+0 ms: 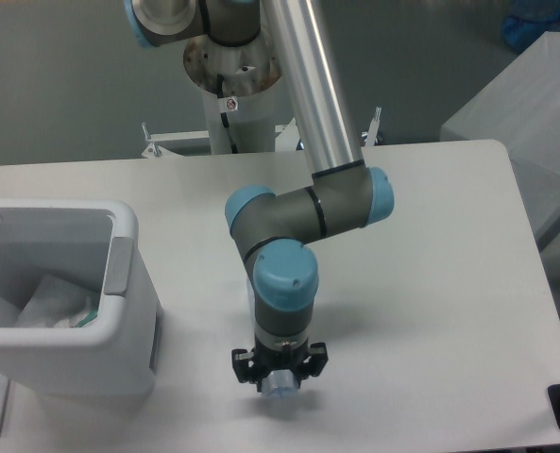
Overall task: Place the trash in the trash can
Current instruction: 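Close the gripper around the bottle's end and lift it upright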
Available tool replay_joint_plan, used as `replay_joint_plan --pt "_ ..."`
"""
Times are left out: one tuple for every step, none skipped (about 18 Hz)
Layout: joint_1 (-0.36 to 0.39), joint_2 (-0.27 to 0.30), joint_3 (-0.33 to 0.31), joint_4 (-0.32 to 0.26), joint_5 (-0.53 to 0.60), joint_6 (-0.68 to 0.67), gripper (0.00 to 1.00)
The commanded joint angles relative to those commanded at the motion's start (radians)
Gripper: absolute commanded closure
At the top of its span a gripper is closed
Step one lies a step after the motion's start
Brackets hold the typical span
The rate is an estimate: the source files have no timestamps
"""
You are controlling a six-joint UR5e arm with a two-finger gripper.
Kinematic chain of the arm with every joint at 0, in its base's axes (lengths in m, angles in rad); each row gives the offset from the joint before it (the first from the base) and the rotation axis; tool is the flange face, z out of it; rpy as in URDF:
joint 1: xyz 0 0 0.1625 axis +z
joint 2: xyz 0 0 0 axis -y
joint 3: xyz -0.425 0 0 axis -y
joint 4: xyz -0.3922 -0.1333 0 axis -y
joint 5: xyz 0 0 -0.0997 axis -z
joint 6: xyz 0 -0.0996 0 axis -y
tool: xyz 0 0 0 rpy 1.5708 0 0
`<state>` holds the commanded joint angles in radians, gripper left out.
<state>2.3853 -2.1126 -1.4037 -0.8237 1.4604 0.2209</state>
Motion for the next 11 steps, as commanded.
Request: replay_joint_plan --pt "0.006 0.018 0.014 0.008 -0.006 -0.005 0.37" --pt "0.012 0.031 0.025 0.023 -0.017 -0.008 0.37" --pt "0.018 0.046 0.034 0.046 -0.035 -0.014 0.37" --pt "0.023 0.06 0.043 0.072 -0.057 -0.034 0.37" --pt "0.026 0.078 0.054 0.102 -0.081 -0.067 0.37" --pt "0.026 0.095 0.069 0.132 -0.097 -0.109 0.37" --pt "0.022 0.111 0.081 0.146 -0.101 -0.135 0.37" --pt "0.017 0.132 0.094 0.153 -0.101 -0.149 0.37" --pt "0.012 0.147 0.106 0.156 -0.103 -0.153 0.37" --pt "0.009 0.152 0.12 0.158 -0.112 -0.156 0.37" --pt "0.008 0.169 0.137 0.158 -0.126 -0.163 0.37"
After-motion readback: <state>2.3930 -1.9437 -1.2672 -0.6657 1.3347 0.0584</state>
